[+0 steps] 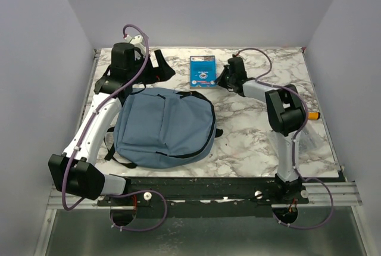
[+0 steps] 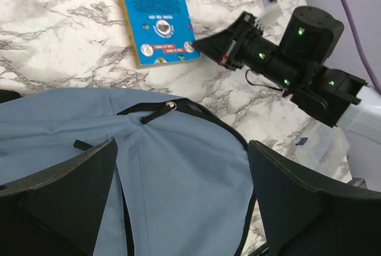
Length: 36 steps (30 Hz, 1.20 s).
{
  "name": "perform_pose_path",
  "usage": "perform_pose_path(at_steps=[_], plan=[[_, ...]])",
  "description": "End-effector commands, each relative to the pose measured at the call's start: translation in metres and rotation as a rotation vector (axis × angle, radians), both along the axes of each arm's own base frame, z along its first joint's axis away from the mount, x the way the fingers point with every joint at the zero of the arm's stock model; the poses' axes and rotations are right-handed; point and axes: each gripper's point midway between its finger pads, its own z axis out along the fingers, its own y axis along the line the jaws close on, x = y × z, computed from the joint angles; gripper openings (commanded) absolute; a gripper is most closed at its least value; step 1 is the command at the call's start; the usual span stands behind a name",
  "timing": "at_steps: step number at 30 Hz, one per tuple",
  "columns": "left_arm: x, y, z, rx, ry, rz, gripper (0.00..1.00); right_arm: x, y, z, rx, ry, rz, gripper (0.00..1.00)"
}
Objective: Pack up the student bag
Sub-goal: Move the book to the center of the board.
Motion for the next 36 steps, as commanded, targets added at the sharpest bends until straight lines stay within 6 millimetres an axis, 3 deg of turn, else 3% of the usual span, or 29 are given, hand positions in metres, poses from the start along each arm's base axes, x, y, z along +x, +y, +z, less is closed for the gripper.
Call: perform_pose_path(at_steps=[1,6,10,12,16,21,24,28,34,36], plan=[[-0.013,-0.002,0.013,-0.023,-0.028,-0.032,0.93,-0.084,-0.086,-0.06,-0.248,0.271,-0.148,0.01],[-0.018,-0.011,0.015,-0.059,-0.011,-0.082,0.93,-0.161,-0.129,-0.067,-0.292,0.372,-0.183,0.0],[-0.025,-0.025,0.017,-0.095,-0.009,-0.164,0.95,-0.213,-0.126,-0.062,-0.233,0.419,-0.123,0.01],[-0.03,-0.033,0.019,-0.097,-0.022,-0.201,0.98,-0.228,-0.125,-0.055,-0.214,0.423,-0.102,0.01],[-0.046,-0.057,0.019,-0.067,-0.044,-0.281,0.98,-0.23,-0.125,-0.028,-0.213,0.355,-0.056,0.09],[-0.072,-0.097,0.013,0.0,-0.077,-0.339,0.98,-0.217,-0.122,-0.005,-0.178,0.311,-0.041,0.37],[-0.092,-0.113,0.008,0.008,-0.101,-0.366,0.98,-0.209,-0.114,0.001,-0.102,0.293,-0.013,0.49],[-0.116,-0.115,-0.003,0.002,-0.097,-0.358,0.97,-0.211,-0.099,-0.007,-0.015,0.35,0.016,0.5],[-0.143,-0.108,-0.029,0.012,-0.047,-0.345,0.92,-0.23,-0.086,-0.013,0.127,0.413,-0.027,0.48],[-0.145,-0.108,-0.037,0.031,-0.039,-0.339,0.91,-0.231,-0.085,-0.011,0.144,0.412,-0.037,0.36]])
